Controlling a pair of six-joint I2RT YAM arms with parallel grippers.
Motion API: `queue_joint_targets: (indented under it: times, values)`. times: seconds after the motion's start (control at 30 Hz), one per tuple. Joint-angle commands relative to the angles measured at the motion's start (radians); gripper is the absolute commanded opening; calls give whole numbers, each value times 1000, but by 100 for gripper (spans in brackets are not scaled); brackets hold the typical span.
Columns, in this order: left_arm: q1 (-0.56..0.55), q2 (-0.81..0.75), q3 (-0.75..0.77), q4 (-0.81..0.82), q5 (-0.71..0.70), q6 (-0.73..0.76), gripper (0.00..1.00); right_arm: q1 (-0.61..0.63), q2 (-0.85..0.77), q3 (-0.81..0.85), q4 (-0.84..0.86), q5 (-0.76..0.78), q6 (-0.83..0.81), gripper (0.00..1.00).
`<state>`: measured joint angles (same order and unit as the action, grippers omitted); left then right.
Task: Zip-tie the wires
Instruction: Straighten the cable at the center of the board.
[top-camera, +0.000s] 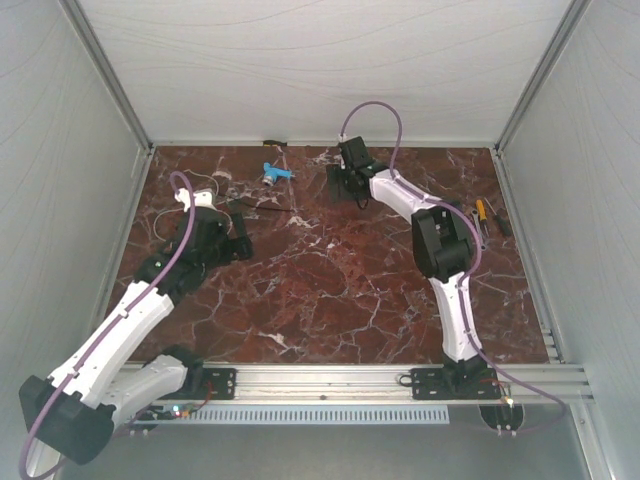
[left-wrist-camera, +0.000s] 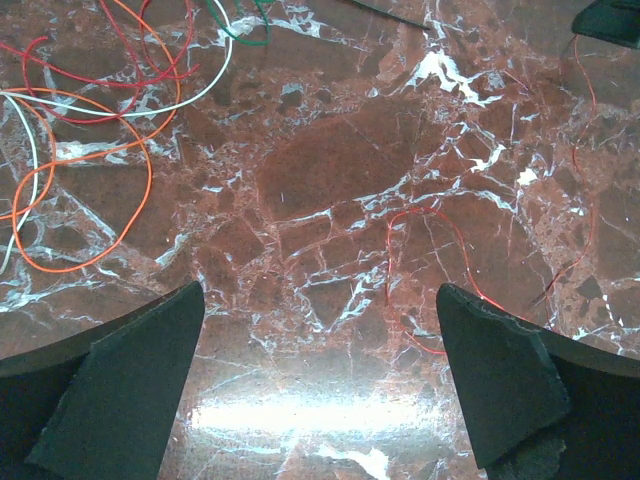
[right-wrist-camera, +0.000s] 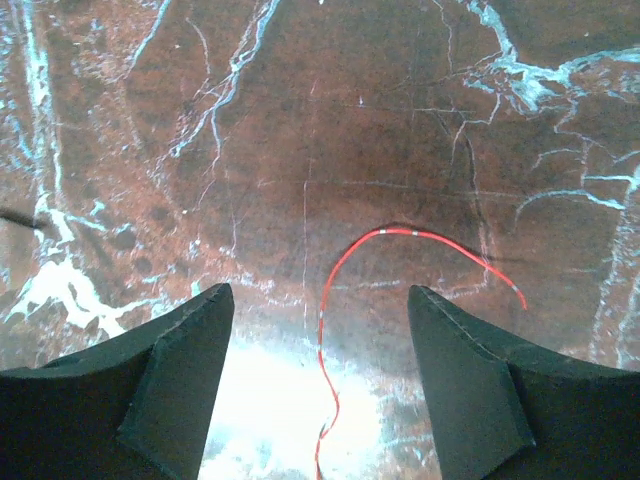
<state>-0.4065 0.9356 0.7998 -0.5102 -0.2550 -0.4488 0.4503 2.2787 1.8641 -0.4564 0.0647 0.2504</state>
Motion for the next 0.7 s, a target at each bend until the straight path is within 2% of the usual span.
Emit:
queue_joint_targets:
  times: [0.0,0.13,0.27,0.37,0.47,0.67]
  values:
    - [5,-5,6,30,-29,2,99,7,-155,12,-52,-2,-1,72]
    - [16,4,-1,28,-37,-6,100,35,-345,-139,-19,28,33,81]
    - [104,51,3,53,61,-14,100,98,-576,-462,131,71,80,93]
    - [191,123,42,60,121,-26,99,138,-721,-696,250,80,127,94]
    - [262,211,108,45,133,-99,99,182,-830,-906,383,75,171,95]
    - [372,284,132,136,144,-255,94,231,-931,-1163,576,126,178,93]
